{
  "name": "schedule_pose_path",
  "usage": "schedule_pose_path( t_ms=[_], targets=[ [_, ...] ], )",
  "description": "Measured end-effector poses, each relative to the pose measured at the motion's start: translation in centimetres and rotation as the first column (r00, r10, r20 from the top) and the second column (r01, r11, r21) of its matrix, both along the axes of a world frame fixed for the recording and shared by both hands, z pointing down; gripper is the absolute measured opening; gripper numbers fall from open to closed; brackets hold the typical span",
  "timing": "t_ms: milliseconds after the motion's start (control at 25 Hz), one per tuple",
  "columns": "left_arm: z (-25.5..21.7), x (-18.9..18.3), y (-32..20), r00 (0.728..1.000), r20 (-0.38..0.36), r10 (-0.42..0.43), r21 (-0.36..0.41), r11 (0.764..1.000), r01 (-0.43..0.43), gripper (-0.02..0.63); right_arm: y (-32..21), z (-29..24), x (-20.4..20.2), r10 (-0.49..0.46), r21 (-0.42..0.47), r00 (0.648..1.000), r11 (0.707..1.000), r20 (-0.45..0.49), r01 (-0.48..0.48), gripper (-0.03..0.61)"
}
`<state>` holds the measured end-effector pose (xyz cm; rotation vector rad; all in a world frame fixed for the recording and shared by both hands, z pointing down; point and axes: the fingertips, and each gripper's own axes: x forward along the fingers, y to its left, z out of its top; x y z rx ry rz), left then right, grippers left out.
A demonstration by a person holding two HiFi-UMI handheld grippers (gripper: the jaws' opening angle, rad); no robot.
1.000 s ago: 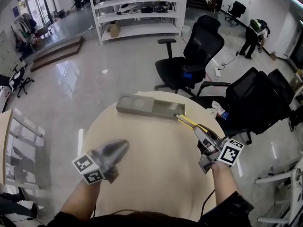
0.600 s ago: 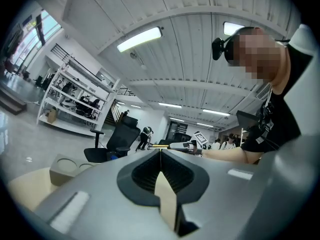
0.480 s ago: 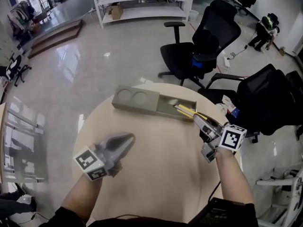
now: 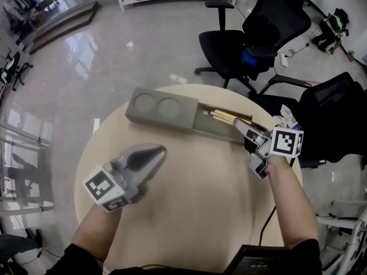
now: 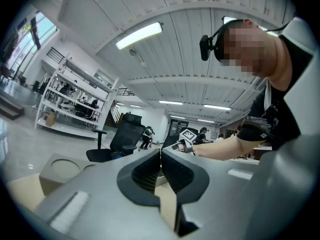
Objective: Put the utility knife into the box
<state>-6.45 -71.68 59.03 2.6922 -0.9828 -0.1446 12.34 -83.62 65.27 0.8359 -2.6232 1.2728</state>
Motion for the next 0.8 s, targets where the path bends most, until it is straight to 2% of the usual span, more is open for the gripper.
schedule_pose_path(
  t_ms=[160,280,360,640,720,800],
  targets=[
    [1.6,0.5,-1.0,1.0,-0.004,0.016,0.003,1.0,-0.016,0.005,-2.2,2.5,-1.5,-0.037,-0.033,0.999,0.999,-0.025,0.036,0.084],
    [1.6,1.5,-1.4,0.999,-0.028,0.042,0.033,0.999,-0.041,0.005,-3.3,4.2,-2.6,-0.057,-0.077,0.997,0.996,-0.045,0.054,0.084],
    [2.3,1.5,-1.6,0.999,-0.012,0.05,0.044,0.998,-0.049,0.005,-3.7,5.2,-3.5,-0.069,-0.104,0.996,0.993,-0.052,0.063,0.084],
    [4.1,1.4,-1.7,0.998,0.0,0.064,-0.003,0.998,-0.064,0.005,-4.9,7.0,-5.8,-0.109,-0.13,0.994,0.986,-0.031,0.104,0.086],
    [4.6,1.3,-1.8,0.998,0.0,0.066,-0.01,0.998,-0.066,0.005,-5.3,7.8,-5.7,-0.1,-0.146,0.994,0.985,-0.046,0.093,0.086],
    [5.0,1.0,-1.8,0.998,0.0,0.063,0.008,0.998,-0.063,0.005,-5.4,8.7,-4.9,-0.046,-0.213,0.997,0.977,-0.062,0.032,0.086]
  ],
)
